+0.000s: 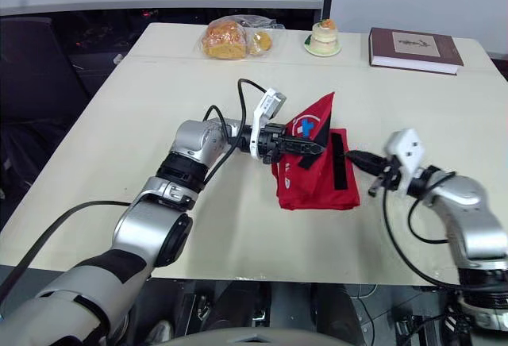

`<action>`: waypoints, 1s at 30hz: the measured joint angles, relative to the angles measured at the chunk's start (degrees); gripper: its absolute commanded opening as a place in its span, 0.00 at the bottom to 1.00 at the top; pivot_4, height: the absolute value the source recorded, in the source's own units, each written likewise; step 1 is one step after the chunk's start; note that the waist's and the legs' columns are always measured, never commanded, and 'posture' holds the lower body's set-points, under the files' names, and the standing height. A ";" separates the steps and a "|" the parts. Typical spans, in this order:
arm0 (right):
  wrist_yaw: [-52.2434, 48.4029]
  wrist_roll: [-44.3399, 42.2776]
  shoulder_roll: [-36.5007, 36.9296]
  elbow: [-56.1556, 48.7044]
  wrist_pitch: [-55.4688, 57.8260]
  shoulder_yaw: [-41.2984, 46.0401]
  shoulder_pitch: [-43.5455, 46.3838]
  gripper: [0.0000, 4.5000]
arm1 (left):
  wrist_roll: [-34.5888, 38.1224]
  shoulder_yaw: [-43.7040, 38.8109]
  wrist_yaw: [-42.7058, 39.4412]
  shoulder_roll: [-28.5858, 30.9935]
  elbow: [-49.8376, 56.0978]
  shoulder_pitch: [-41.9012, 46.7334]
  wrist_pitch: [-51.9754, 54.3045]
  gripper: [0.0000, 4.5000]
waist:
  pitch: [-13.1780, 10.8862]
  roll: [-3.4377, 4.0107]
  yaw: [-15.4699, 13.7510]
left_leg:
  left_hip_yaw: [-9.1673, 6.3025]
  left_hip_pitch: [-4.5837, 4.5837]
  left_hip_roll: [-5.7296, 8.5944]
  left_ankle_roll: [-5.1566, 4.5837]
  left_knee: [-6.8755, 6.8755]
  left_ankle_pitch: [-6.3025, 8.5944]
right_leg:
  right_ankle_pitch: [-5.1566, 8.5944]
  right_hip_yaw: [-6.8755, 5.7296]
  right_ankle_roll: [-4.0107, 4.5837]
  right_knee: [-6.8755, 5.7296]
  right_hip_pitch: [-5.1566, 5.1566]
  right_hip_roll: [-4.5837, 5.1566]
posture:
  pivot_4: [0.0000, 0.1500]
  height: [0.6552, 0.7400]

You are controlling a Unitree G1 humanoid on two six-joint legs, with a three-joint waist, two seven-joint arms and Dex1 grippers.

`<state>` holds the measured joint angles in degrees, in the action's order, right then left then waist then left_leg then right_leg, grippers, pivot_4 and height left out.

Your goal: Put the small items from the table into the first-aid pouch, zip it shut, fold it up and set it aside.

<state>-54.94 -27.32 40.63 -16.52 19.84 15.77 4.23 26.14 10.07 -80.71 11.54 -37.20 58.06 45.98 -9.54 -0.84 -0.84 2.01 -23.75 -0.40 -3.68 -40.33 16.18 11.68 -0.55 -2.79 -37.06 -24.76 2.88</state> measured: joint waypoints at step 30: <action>-8.55 -9.47 5.90 -0.39 0.04 14.02 -12.59 1.00 | -4.53 -3.61 8.18 -11.33 -11.00 0.47 -6.92 0.95 | 0.13 0.03 -0.23 | -0.04 0.10 0.05 -0.02 -0.03 0.01 | 0.00 0.05 0.00 0.06 0.20 0.05 | 1.00 0.87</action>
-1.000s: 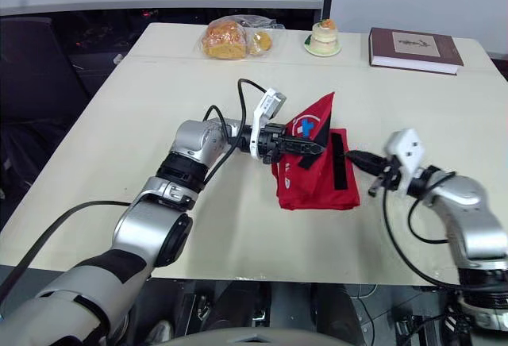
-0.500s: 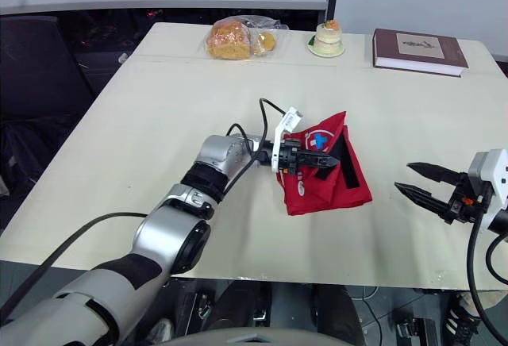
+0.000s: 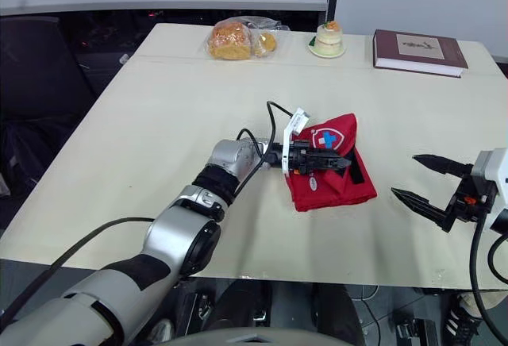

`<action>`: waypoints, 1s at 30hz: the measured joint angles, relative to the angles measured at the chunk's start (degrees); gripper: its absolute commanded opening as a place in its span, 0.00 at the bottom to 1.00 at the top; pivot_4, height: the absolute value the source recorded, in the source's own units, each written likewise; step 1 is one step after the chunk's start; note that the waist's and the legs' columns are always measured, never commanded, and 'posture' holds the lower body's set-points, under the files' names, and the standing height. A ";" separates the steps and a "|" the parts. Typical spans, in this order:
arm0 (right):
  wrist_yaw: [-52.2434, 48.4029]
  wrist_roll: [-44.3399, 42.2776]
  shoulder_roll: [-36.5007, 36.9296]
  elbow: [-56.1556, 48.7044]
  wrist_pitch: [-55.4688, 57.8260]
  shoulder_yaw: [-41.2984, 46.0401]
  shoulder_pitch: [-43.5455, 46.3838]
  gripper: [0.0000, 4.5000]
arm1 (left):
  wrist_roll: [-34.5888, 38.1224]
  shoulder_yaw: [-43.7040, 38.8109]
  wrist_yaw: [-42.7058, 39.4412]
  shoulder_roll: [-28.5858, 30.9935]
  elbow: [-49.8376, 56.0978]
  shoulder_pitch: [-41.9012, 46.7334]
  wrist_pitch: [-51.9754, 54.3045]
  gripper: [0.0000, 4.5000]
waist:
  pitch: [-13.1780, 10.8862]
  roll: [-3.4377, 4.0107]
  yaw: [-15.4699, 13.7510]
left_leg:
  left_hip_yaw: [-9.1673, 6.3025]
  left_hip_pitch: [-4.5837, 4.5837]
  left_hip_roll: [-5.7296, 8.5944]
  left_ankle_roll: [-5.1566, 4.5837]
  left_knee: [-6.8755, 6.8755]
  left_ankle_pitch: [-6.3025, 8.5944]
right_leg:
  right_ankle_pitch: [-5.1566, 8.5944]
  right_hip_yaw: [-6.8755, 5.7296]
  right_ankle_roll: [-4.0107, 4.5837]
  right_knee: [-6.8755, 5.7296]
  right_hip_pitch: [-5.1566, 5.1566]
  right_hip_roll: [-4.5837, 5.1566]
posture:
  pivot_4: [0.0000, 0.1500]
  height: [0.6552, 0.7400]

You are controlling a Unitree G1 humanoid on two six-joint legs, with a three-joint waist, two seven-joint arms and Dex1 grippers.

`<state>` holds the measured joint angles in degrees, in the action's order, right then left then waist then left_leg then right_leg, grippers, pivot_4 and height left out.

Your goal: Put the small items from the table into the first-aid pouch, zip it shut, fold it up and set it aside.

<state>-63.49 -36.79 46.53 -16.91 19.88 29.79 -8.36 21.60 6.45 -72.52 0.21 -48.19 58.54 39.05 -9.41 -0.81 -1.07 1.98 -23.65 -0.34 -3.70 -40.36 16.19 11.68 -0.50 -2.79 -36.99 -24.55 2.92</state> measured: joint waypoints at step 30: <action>1.51 0.37 0.08 -0.59 -0.05 0.00 -1.41 1.00 | 2.97 -7.27 0.70 -0.71 -4.45 2.35 8.41 0.99 | 0.05 0.01 0.13 | -0.14 0.00 0.02 -0.01 -0.01 0.00 | 0.00 -0.06 -0.01 0.07 0.08 -0.02 | 1.00 0.87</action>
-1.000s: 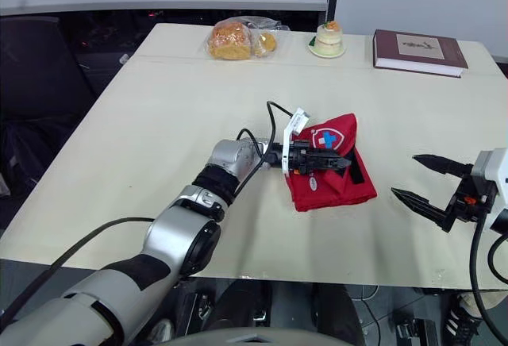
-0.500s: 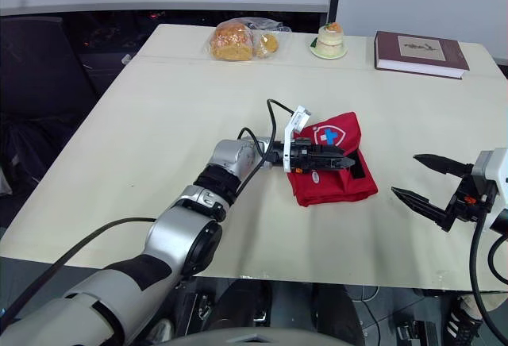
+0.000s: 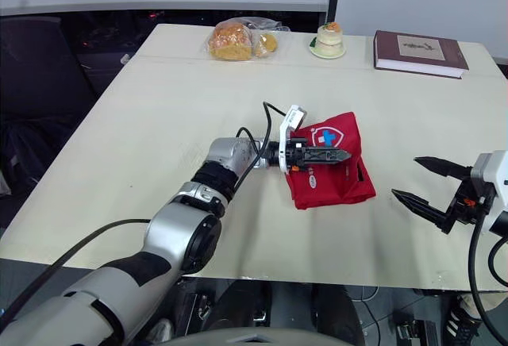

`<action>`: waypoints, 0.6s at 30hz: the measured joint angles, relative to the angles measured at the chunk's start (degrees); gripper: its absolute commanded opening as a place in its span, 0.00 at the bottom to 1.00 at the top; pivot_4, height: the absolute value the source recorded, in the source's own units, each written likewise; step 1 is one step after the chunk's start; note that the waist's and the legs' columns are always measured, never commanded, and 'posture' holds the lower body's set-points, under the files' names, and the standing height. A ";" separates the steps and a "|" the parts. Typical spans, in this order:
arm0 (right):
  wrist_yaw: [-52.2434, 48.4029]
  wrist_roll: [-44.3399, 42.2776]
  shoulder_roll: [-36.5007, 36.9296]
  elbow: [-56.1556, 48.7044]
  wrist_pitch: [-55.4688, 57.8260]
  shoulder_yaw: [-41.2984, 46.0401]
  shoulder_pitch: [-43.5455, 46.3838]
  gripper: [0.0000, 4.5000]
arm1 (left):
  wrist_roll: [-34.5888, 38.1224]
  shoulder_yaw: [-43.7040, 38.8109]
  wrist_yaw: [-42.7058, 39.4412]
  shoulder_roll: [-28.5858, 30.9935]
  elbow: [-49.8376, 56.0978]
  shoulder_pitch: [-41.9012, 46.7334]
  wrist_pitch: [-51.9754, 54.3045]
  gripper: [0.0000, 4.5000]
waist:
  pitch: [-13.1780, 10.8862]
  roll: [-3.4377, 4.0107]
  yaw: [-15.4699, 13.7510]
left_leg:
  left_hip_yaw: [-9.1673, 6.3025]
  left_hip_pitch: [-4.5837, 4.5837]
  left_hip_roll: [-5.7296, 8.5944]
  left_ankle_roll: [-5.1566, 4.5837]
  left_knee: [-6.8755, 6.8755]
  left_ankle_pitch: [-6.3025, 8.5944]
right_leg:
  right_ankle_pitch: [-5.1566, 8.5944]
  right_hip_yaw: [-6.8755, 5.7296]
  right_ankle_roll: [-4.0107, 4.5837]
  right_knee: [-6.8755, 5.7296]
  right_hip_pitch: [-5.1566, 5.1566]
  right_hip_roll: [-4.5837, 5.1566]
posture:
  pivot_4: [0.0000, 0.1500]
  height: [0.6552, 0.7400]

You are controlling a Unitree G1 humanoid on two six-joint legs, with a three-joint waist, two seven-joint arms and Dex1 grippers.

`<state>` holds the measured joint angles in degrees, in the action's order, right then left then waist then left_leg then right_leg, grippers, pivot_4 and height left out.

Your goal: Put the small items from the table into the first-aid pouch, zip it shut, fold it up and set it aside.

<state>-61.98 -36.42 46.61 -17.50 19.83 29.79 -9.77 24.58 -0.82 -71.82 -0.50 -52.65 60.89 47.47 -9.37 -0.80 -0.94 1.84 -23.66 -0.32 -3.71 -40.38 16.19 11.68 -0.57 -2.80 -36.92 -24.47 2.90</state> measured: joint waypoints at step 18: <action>0.91 0.96 -0.36 -1.16 -0.22 -0.58 -0.65 1.00 | -11.58 12.24 13.85 -2.04 17.46 -7.33 -12.98 0.02 | 0.00 0.01 -0.08 | 0.00 -0.01 0.00 0.01 0.01 0.00 | -0.01 0.03 0.01 0.01 0.00 0.04 | 1.00 0.87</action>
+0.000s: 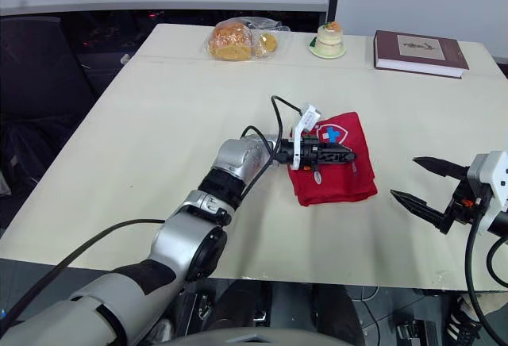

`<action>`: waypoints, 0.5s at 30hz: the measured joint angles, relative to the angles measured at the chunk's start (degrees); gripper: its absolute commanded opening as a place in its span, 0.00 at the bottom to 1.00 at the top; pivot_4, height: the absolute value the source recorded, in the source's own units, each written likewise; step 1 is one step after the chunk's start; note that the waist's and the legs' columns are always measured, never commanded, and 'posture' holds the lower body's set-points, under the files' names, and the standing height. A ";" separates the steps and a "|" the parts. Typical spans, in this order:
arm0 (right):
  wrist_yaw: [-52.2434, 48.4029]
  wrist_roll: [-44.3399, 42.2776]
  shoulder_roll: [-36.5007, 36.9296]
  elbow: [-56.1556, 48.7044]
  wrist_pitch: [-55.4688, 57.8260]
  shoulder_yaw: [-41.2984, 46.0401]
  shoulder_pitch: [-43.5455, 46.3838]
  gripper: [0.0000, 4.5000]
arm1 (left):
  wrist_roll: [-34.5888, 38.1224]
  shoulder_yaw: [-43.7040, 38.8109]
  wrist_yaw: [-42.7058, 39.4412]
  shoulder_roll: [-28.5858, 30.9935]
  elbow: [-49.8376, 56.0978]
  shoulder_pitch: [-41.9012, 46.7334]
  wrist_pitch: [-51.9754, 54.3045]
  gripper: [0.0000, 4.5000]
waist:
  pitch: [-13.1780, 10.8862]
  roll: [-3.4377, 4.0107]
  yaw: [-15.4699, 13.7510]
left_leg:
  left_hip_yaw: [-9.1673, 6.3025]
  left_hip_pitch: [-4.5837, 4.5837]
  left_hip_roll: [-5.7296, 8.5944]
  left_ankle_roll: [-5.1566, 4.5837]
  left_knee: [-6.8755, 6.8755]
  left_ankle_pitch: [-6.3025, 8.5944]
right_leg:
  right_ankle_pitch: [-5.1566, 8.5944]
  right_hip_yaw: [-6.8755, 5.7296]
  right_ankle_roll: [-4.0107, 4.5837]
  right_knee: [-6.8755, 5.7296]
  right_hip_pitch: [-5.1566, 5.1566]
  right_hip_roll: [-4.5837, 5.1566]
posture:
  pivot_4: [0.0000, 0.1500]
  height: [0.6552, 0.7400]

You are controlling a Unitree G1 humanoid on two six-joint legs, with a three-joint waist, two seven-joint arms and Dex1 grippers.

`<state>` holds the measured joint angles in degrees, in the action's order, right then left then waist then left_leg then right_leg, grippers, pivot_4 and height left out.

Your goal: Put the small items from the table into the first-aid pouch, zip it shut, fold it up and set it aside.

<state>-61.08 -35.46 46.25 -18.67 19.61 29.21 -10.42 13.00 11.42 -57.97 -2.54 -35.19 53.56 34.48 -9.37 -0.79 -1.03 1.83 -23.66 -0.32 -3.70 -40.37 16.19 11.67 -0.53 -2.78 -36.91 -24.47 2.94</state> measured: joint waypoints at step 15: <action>0.17 0.39 -0.56 -0.78 -0.02 -0.20 -0.73 1.00 | -9.92 12.43 0.22 1.81 6.19 -4.27 -15.22 0.02 | 0.00 0.01 -0.15 | 0.00 -0.01 0.00 -0.01 0.00 0.00 | 0.01 -0.02 0.01 0.03 0.00 0.01 | 1.00 0.87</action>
<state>-60.91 -35.08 45.69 -19.45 19.59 29.01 -11.15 3.08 23.85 -57.75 -0.73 -29.00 49.29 19.26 -9.36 -0.78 -1.18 1.83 -23.67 -0.32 -3.71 -40.37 16.20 11.68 -0.55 -2.77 -36.88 -24.47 2.95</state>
